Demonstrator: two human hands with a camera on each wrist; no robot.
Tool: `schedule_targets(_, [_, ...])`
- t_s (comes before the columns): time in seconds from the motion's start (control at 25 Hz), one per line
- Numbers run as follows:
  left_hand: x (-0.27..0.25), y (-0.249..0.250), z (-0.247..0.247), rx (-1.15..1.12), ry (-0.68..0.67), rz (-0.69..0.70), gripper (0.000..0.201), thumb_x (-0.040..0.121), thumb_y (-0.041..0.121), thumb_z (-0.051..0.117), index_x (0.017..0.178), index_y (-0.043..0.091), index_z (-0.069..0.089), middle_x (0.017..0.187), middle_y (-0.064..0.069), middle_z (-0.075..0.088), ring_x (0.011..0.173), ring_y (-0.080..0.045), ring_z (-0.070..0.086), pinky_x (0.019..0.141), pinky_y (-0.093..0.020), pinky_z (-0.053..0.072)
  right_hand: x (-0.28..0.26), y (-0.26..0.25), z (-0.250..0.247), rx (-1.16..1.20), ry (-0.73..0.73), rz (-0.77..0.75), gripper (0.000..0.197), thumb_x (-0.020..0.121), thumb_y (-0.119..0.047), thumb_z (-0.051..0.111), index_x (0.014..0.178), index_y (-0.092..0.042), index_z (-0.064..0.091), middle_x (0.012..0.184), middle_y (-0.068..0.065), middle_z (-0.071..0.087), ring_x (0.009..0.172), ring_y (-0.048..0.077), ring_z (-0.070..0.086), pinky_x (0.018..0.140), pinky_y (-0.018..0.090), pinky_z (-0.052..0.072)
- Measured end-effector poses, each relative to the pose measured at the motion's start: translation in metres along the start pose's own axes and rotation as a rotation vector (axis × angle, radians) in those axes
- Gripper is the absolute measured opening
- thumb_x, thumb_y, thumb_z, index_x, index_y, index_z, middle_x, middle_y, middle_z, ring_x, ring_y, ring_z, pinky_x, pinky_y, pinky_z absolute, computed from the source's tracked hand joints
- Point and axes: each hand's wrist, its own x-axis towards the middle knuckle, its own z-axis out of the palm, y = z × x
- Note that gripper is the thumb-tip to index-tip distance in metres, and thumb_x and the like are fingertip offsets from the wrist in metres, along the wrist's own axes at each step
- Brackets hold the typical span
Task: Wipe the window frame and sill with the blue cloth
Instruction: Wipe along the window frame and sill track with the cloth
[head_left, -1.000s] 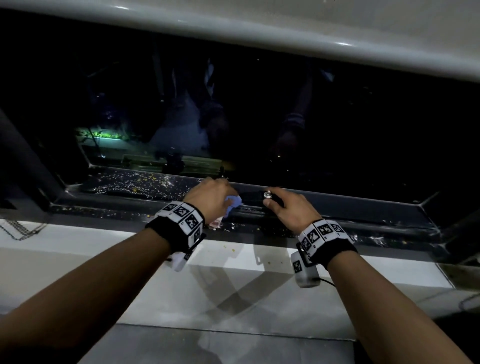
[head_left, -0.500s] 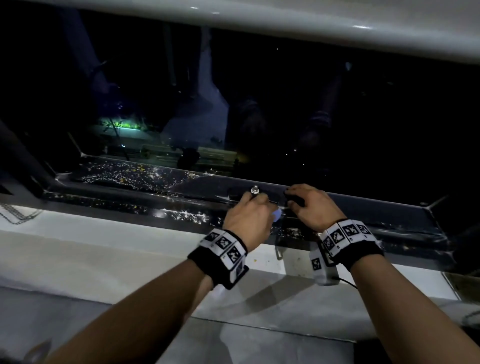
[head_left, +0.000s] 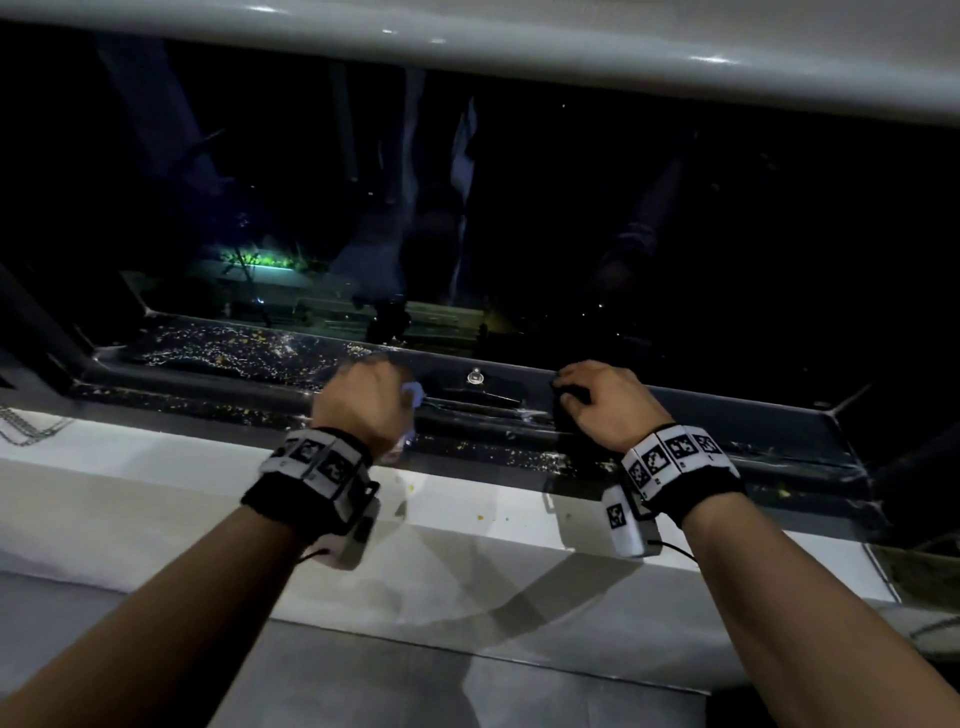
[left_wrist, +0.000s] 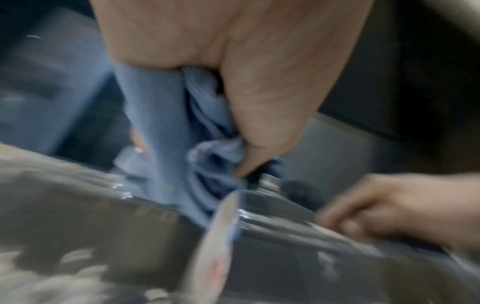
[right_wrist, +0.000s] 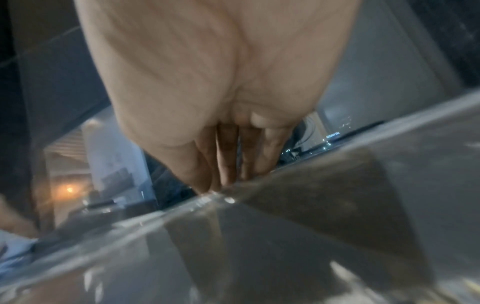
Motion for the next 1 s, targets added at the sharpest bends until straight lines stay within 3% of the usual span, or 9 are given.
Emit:
schedule_targets(0.12, [-0.006,0.037,0.018,0.011,0.022,0.116,0.013,0.092,0.025,0.056,0.093,0.019,0.067,0.098,-0.002,0.063,0.097,-0.026,0.062,0.075,-0.033,0.049,-0.002,0.007,-0.002,-0.011,-0.011,0.011,0.033,0.092,-0.025,0.06,0.125,-0.022,0.065,0.137,-0.008,0.056,0.126,0.017,0.051,0.105,0.021,0.03])
schedule_targets(0.24, [-0.015,0.048,0.028,-0.104,-0.082,0.186,0.009,0.093,0.025,0.058,0.088,0.026,0.064,0.085,0.001,0.061,0.076,-0.018,0.056,0.066,-0.027,0.041,-0.001,0.011,-0.007,0.01,-0.053,-0.014,0.033,0.093,-0.026,0.06,0.126,-0.025,0.065,0.138,-0.011,0.055,0.129,0.015,0.048,0.108,0.022,0.029])
schedule_targets(0.44, [-0.008,0.07,0.038,-0.085,-0.004,0.198,0.021,0.083,0.018,0.061,0.066,0.026,0.052,0.068,0.007,0.054,0.077,-0.023,0.063,0.064,-0.029,0.044,-0.001,0.019,-0.003,0.068,-0.033,0.006,0.034,0.092,-0.024,0.062,0.126,-0.025,0.065,0.139,-0.011,0.055,0.129,0.014,0.049,0.109,0.021,0.028])
schedule_targets(0.52, [-0.01,0.098,0.044,-0.187,-0.066,0.299,0.007,0.089,0.023,0.059,0.085,0.021,0.065,0.084,-0.002,0.064,0.086,-0.027,0.064,0.073,-0.034,0.052,-0.002,0.016,-0.003,0.076,-0.031,-0.02,0.033,0.092,-0.019,0.062,0.124,-0.023,0.067,0.137,-0.008,0.057,0.128,0.014,0.05,0.106,0.016,0.027])
schedule_targets(0.64, [-0.009,0.116,0.052,-0.392,-0.074,0.38,0.022,0.094,0.026,0.057,0.114,0.021,0.066,0.112,-0.007,0.065,0.104,-0.027,0.06,0.086,-0.033,0.048,-0.014,0.018,-0.01,0.217,0.141,-0.006,0.027,0.094,-0.016,0.057,0.117,-0.024,0.069,0.123,-0.009,0.064,0.118,0.012,0.057,0.097,0.011,0.032])
schedule_targets(0.72, [-0.011,0.113,0.054,-0.625,0.064,0.331,0.024,0.097,0.029,0.055,0.119,0.019,0.058,0.112,-0.005,0.062,0.102,-0.023,0.059,0.083,-0.028,0.043,-0.03,0.014,-0.019,0.441,0.278,0.06,0.021,0.096,-0.031,0.052,0.108,-0.032,0.07,0.111,-0.014,0.069,0.108,0.009,0.061,0.096,0.022,0.041])
schedule_targets(0.8, [-0.02,0.118,0.052,-0.899,0.157,0.241,0.022,0.097,0.028,0.055,0.115,0.02,0.044,0.107,-0.003,0.061,0.095,-0.019,0.06,0.079,-0.03,0.046,-0.044,0.0,-0.019,0.745,0.194,0.105,0.032,0.094,-0.055,0.047,0.105,-0.034,0.068,0.104,-0.014,0.071,0.103,0.008,0.065,0.096,0.035,0.048])
schedule_targets(0.88, [-0.026,0.128,0.045,-1.039,0.046,0.241,0.027,0.092,0.023,0.056,0.113,0.025,0.037,0.103,0.0,0.061,0.09,-0.016,0.062,0.078,-0.035,0.051,-0.05,-0.01,-0.007,0.917,0.085,0.115,0.041,0.087,-0.067,0.051,0.112,-0.037,0.064,0.107,-0.012,0.071,0.103,0.006,0.066,0.095,0.036,0.05])
schedule_targets(1.0, [-0.017,0.118,0.036,-1.0,-0.157,0.361,0.042,0.083,0.015,0.057,0.121,0.031,0.047,0.111,0.004,0.066,0.102,-0.008,0.063,0.087,-0.03,0.053,-0.042,0.0,-0.001,0.919,0.208,0.13,0.041,0.083,-0.065,0.06,0.115,-0.04,0.059,0.112,-0.007,0.069,0.106,0.014,0.066,0.098,0.047,0.05])
